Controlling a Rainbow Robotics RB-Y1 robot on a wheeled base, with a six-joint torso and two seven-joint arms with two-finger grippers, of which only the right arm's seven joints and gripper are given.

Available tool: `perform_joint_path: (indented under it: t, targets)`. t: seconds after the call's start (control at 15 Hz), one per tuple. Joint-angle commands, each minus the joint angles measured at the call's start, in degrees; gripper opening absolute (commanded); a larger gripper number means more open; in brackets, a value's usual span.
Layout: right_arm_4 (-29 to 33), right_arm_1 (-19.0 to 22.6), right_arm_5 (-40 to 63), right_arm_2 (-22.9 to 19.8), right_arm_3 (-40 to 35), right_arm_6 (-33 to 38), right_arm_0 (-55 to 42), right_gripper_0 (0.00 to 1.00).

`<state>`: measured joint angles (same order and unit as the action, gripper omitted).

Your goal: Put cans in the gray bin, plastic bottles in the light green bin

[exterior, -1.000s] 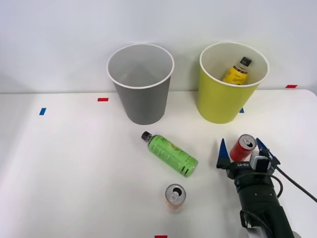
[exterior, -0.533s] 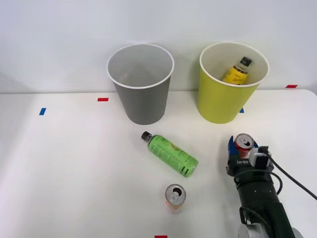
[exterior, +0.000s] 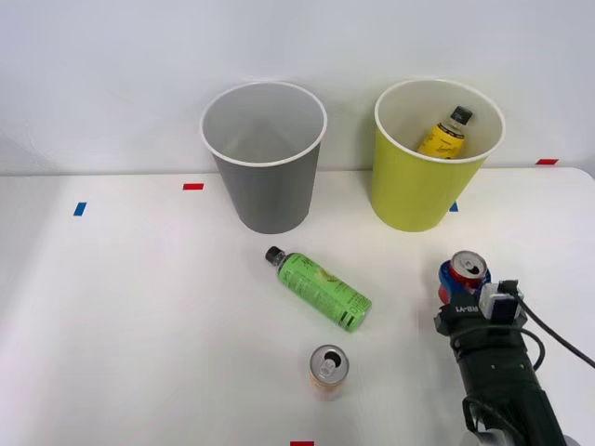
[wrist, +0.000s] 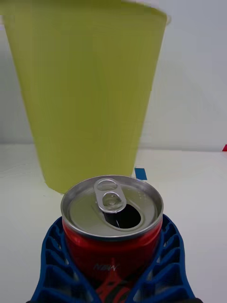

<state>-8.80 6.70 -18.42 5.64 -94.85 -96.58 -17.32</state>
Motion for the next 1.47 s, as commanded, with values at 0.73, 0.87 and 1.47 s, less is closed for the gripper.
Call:
perform_joint_path:
  t: [0.73,0.87,1.47]
  targets:
    - [-1.22,13.60,12.80,6.66,-24.86,13.17,-2.90,0.00]
    - [-2.01,14.21,16.40,6.66,-28.72,14.05,-2.11,0.00]
    - [-16.07,20.63,25.54,8.16,-38.04,16.51,11.69,0.00]
